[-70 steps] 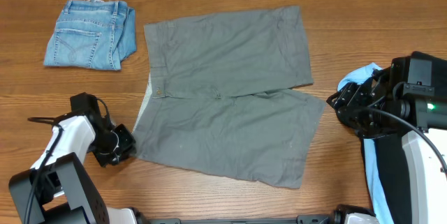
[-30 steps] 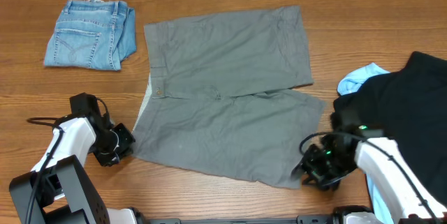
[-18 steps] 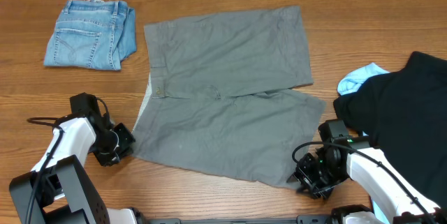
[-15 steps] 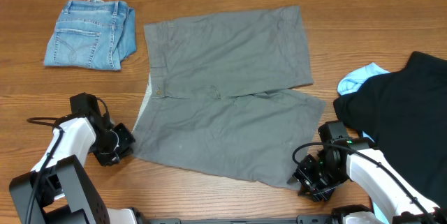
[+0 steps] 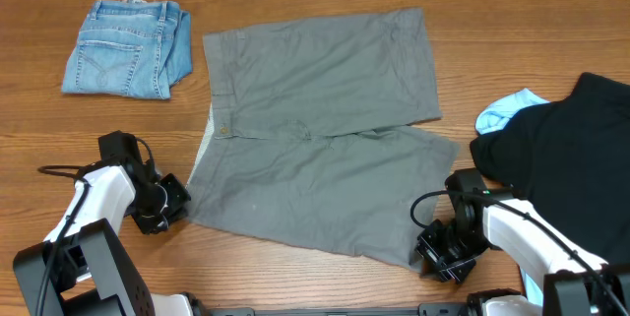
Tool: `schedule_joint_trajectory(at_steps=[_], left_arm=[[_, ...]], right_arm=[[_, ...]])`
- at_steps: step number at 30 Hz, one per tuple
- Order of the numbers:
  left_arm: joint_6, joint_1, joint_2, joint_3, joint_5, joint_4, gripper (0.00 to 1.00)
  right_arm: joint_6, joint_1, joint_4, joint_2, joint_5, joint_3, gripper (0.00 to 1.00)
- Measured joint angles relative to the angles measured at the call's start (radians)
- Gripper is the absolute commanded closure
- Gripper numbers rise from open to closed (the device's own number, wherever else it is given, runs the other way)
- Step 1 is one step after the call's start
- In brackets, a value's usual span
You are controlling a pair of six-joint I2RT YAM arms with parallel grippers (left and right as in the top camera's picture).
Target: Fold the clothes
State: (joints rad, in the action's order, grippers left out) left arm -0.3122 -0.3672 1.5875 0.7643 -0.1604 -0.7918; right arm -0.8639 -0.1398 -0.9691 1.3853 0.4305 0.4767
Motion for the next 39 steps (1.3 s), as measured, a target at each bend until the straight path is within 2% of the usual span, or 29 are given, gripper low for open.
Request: schedule_joint_trajectory(at_steps=[8, 13, 17, 23, 32, 39], left_arm=[[0.0, 0.0, 0.0, 0.0, 0.0, 0.0, 0.92], [0.0, 0.0, 0.0, 0.0, 0.0, 0.0, 0.94], [0.0, 0.0, 0.0, 0.0, 0.0, 0.0, 0.96], [0.001, 0.0, 0.002, 0.008, 0.0, -0.042, 0.96], [0.007, -0.032, 0.008, 0.097, -0.005, -0.201, 0.96], [0.037, -0.042, 0.008, 0.184, -0.017, -0.317, 0.96]], right_arm=[[-0.001, 0.0, 0.01, 0.005, 0.009, 0.0, 0.73], [-0.012, 0.0, 0.02, 0.005, 0.009, 0.001, 0.96], [-0.014, -0.006, 0.021, 0.005, 0.003, 0.009, 0.96], [-0.014, -0.006, -0.06, 0.003, -0.114, 0.093, 0.96], [-0.014, -0.006, -0.314, -0.146, -0.238, 0.377, 0.96], [0.002, -0.013, -0.407, -0.208, -0.255, 0.547, 0.96]])
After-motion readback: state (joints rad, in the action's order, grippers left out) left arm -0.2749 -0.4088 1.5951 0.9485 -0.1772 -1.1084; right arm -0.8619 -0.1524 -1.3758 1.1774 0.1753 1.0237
